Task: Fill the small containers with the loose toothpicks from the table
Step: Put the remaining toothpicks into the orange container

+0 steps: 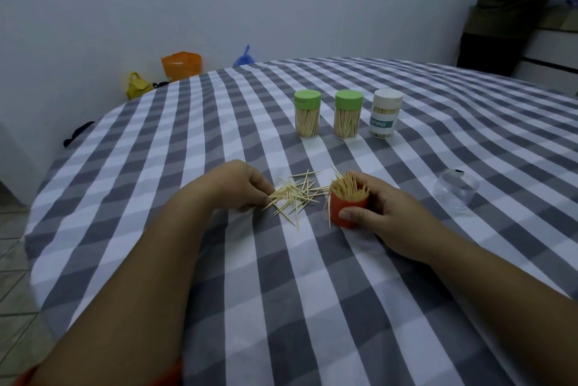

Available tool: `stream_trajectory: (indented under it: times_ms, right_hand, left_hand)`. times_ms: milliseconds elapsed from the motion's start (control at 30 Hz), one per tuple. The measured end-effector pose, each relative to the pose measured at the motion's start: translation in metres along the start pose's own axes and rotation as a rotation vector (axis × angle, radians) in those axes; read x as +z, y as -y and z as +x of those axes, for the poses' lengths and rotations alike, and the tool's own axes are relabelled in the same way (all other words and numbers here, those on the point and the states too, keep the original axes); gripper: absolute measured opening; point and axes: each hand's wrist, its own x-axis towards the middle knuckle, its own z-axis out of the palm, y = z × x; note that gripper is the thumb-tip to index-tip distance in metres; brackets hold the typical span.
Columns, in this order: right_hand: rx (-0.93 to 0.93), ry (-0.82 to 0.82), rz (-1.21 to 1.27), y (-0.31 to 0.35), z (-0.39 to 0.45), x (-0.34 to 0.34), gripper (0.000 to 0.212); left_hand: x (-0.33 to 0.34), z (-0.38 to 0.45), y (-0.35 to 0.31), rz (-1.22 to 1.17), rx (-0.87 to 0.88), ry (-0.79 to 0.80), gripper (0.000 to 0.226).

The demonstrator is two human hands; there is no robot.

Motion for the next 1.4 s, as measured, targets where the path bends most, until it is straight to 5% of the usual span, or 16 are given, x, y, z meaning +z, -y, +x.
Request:
stream_trajectory:
  times_ms: [100, 300, 533, 933, 1233, 1400]
  right_hand:
    - [0.003, -0.002, 0.011, 0.0, 0.0, 0.0, 0.054]
    - [-0.003, 0.0, 0.014, 0.0, 0.0, 0.0, 0.055]
    - [-0.001, 0.008, 0.009, 0.001, -0.001, -0.001, 0.057]
    - [-0.024, -0.006, 0.027, 0.001, -0.001, 0.0, 0.054]
    - [-0.015, 0.013, 0.021, 0.002, -0.001, -0.002, 0.057]
    - [-0.018, 0.018, 0.012, 0.002, -0.001, -0.003, 0.049]
  left_hand:
    - [0.004, 0.002, -0.003, -0.017, -0.003, -0.023, 0.024]
    - [0.027, -0.001, -0.031, 0.209, -0.016, -0.016, 0.077]
    - [0.034, 0.0, -0.041, 0.258, 0.051, -0.069, 0.023]
    - [0.064, -0.002, -0.06, 0.866, 0.137, -0.298, 0.024]
    - [0.058, 0.004, -0.052, 0.549, 0.091, -0.316, 0.029]
    - [0.045, 0.008, -0.043, 0.159, 0.069, -0.38, 0.017]
